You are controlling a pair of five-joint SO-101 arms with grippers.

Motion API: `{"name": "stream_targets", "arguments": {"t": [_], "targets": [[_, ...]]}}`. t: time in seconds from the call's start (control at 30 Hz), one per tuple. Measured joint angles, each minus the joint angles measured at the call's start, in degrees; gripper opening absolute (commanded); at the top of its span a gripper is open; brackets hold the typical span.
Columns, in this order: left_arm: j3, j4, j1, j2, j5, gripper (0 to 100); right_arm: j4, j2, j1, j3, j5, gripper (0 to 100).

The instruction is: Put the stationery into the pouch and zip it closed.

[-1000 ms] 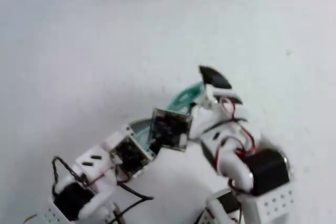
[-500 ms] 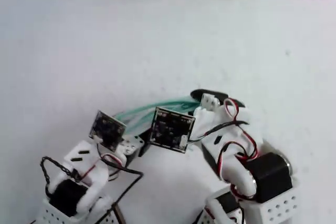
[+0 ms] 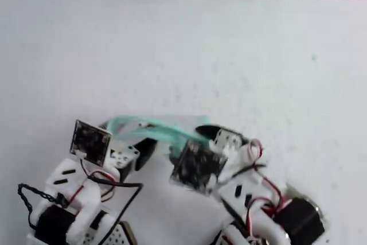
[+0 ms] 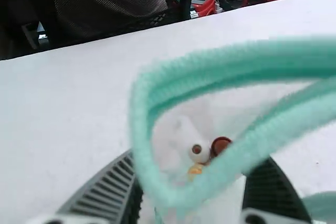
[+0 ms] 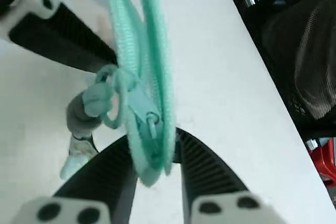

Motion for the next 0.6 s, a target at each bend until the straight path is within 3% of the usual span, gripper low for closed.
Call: {"name": "stream_targets", "arguments": {"t": [0.2, 0.6], "targets": [[0.00, 0.00, -0.09, 0.00, -0.70, 26, -5.01, -3.78, -3.34, 5.27, -4.48, 2.0], [0.09, 0.00, -0.18, 0.00, -2.20, 26, -20.84, -4.13, -3.78, 14.68, -4.48, 2.0]]}}
